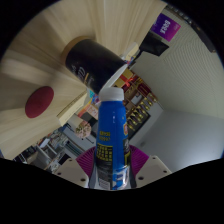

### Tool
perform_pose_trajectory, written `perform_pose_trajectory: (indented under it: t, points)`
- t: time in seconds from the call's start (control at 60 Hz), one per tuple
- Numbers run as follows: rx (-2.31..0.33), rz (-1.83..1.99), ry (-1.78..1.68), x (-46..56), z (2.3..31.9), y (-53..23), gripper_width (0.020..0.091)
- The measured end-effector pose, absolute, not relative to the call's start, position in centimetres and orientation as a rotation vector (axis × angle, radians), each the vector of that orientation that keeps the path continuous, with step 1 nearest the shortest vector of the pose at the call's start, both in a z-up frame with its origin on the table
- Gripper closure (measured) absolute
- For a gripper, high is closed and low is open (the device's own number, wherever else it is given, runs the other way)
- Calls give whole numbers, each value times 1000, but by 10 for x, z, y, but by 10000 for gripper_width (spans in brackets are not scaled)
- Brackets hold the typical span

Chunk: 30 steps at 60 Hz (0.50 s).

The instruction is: Pour water

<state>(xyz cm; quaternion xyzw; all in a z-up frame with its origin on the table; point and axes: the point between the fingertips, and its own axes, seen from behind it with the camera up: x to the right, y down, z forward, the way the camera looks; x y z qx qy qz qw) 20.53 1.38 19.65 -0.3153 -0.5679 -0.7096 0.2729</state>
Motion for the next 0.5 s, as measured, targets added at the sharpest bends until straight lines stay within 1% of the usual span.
perform_pose_trajectory:
  t: [0.133, 0.167, 0.183, 0.217, 0.283, 0.3, 0.317, 0.333, 0.367, 0.433, 0.45, 0.483, 0.5]
  points:
    - [-875, -1872, -1458, 206, 206, 17, 630]
    - [-926, -1809, -1385, 208, 210, 18, 633]
    - [-954, -1768, -1330, 208, 210, 6, 631]
    - [-1044, -1665, -1228, 211, 215, 14, 634]
    - [-1255, -1379, -929, 221, 213, 19, 631]
    - [-1311, -1292, -851, 223, 209, 23, 632]
    - [-1334, -1195, -748, 227, 199, 6, 633]
    - [-1390, -1096, -696, 228, 200, 16, 633]
    - [-1460, -877, -524, 227, 190, 15, 630]
    - [-1517, -475, -174, 228, 174, 12, 630]
    - [-1499, -387, -73, 226, 169, 1, 630]
    - [-1543, -221, 13, 228, 173, 31, 631]
    - [-1528, -154, 81, 225, 165, 17, 630]
